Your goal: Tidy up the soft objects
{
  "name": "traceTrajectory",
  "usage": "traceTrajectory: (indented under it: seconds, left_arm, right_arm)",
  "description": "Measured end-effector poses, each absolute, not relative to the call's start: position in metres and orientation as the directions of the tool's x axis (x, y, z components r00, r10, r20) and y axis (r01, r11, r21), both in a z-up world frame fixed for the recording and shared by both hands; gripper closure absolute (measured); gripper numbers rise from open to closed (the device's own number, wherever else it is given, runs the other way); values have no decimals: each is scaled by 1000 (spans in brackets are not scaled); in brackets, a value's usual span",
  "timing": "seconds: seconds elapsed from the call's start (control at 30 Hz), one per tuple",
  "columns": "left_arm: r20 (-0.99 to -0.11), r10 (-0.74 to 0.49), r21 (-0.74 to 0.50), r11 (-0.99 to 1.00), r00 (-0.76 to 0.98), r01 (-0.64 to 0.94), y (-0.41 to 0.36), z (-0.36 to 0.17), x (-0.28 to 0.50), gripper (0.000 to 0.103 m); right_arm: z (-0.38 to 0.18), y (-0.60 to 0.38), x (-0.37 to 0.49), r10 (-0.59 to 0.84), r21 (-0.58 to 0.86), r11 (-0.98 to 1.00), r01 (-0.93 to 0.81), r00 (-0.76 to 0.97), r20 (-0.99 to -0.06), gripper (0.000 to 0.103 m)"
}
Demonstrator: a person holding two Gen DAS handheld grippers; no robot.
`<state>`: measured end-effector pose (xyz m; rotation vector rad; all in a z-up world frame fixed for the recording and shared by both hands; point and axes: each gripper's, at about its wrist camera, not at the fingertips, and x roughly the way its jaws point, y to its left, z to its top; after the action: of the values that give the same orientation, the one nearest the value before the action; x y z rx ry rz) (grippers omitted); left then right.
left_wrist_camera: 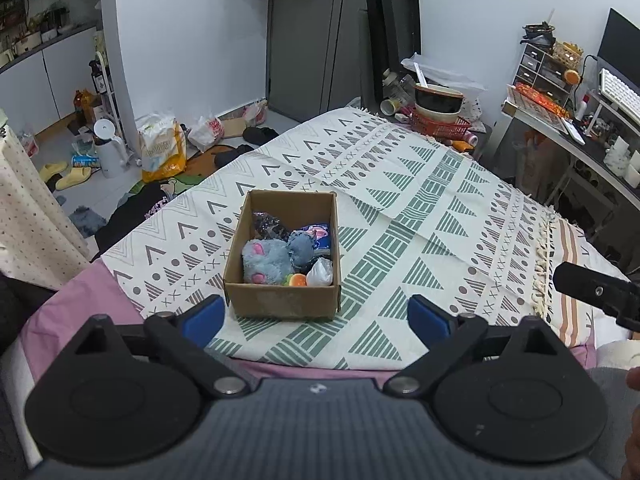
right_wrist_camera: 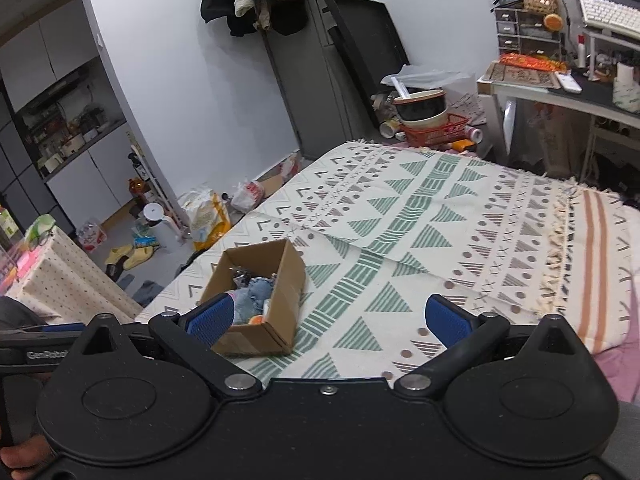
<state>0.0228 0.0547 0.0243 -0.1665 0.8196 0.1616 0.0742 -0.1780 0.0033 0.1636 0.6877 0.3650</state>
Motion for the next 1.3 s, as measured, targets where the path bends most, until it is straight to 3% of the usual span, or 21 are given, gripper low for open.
traceTrajectory:
  seconds: [0.47, 1.3]
  left_arm:
    - [-697, 108, -54, 978, 709, -202, 45, 36, -8, 1]
    - [-673, 123, -44, 978, 729, -206, 39, 44, -24, 1]
  right_arm:
    - [6, -194, 51, 302, 206, 953, -223, 751, -587, 0]
    - [7, -200, 37, 301, 186, 953, -237, 755, -582, 0]
